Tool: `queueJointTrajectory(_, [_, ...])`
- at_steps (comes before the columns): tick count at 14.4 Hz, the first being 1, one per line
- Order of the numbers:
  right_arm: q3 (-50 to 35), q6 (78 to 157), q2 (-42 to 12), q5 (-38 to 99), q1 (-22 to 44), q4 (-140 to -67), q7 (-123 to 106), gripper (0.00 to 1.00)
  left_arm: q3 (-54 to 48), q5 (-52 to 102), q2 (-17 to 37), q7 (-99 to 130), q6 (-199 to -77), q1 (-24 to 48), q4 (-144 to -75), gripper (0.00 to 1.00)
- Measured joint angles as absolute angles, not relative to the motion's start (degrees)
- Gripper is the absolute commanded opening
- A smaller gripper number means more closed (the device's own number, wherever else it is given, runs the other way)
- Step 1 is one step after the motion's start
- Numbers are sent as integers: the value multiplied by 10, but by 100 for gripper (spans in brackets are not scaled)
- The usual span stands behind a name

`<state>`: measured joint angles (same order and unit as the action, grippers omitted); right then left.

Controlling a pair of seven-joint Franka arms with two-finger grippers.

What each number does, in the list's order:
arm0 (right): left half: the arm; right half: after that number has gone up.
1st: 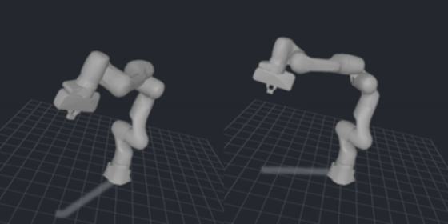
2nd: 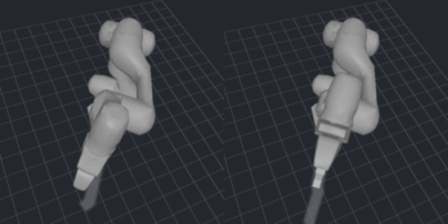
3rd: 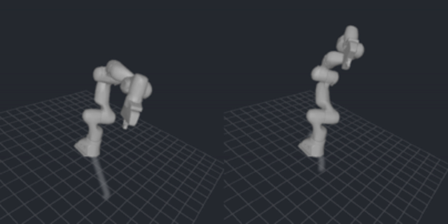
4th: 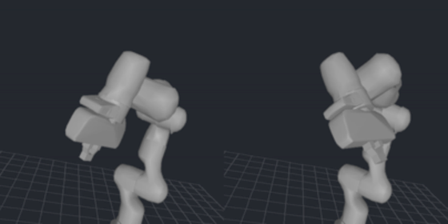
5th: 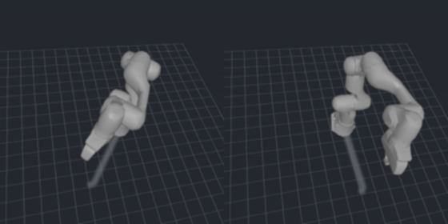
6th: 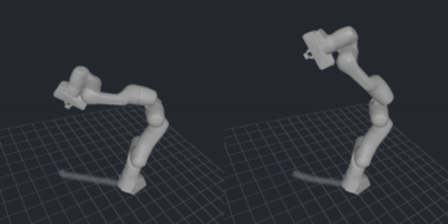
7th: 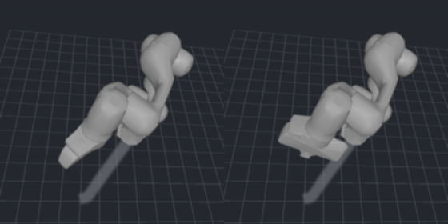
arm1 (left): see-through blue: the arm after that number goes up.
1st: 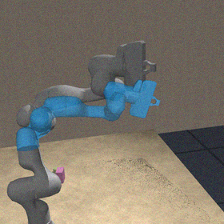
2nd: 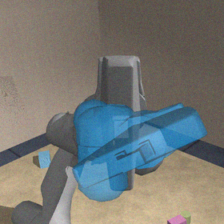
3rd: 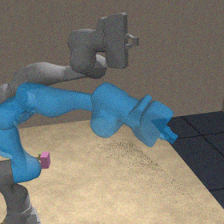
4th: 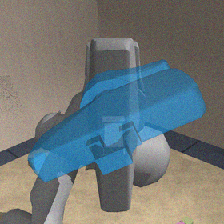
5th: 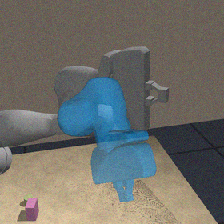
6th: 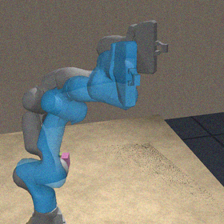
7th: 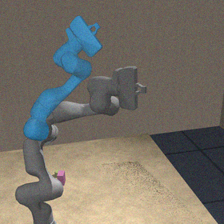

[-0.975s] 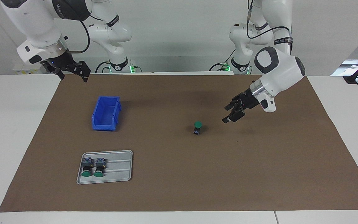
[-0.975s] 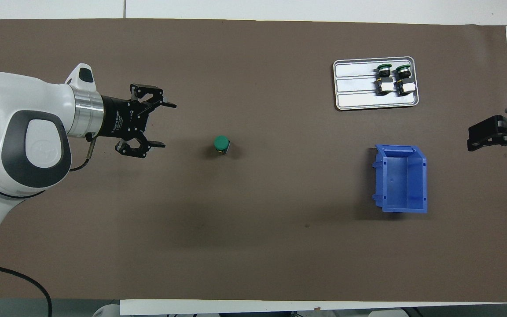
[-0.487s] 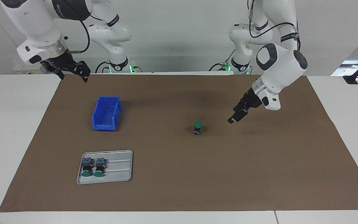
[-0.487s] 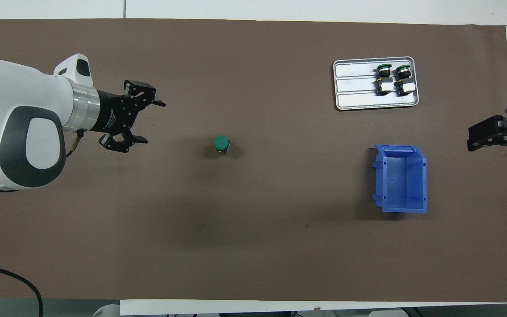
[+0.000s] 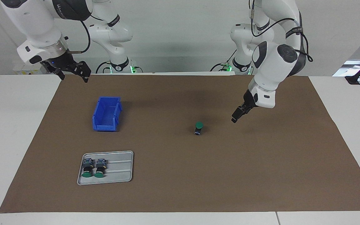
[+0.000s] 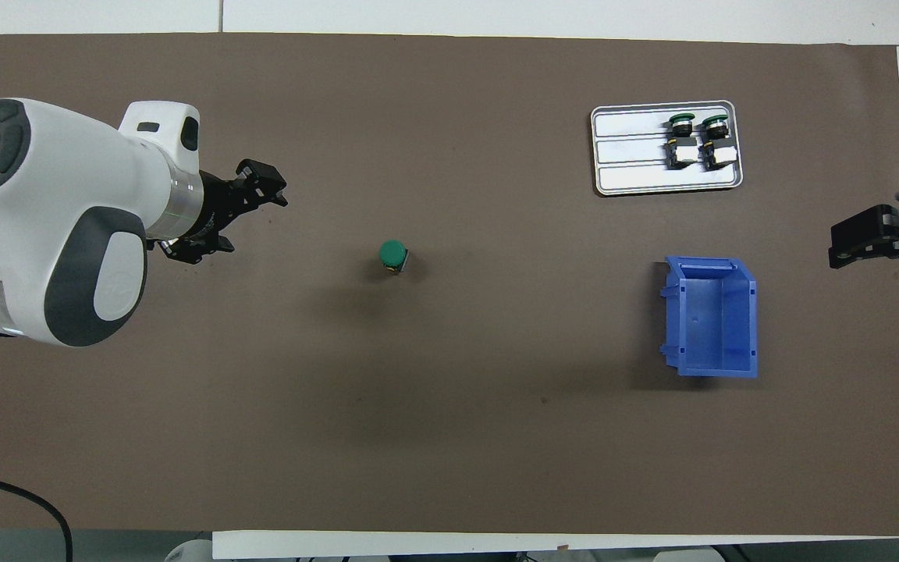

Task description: Place and press button with both arms

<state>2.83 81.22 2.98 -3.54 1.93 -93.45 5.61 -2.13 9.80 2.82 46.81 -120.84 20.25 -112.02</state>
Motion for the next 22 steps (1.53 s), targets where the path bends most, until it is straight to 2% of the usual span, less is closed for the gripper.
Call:
queueJointTrajectory(4, [28, 812, 30, -35, 19, -934, 56, 98, -21, 93, 28, 342, -1169, 208, -1100, 98])
queueJointTrajectory(5, [28, 812, 30, -35, 19, -934, 56, 98, -22, 93, 28, 315, -1166, 209, -1096, 94])
queueJointTrajectory(6, [28, 812, 30, -35, 19, -934, 56, 98, -21, 93, 30, 298, -1164, 214, -1094, 85])
queueJointTrajectory(7, [28, 812, 30, -35, 19, -934, 56, 98, -21, 92, 35, 290, -1163, 223, -1089, 71])
queueJointTrajectory(9, [28, 812, 30, -35, 19, -934, 56, 98, -22, 90, 59, 289, -1149, 248, -1066, 38])
queueJointTrajectory(10, [28, 812, 30, -35, 19, -935, 56, 98, -22, 90, 76, 295, -1140, 263, -1048, 26])
queueJointTrajectory(11, [28, 812, 30, -35, 19, -935, 56, 98, -22, 90, 94, 310, -1135, 277, -1031, 17])
queueJointTrajectory(13, [28, 812, 30, -35, 19, -935, 56, 98, -23, 82, 131, 345, -1125, 308, -996, 5])
queueJointTrajectory(17, [28, 812, 30, -35, 19, -935, 56, 98, -22, 58, 180, 377, -1119, 336, -957, 0])
queueJointTrajectory(22, [28, 812, 30, -35, 19, -935, 56, 98, -19, 54, 198, 392, -1129, 337, -953, 0])
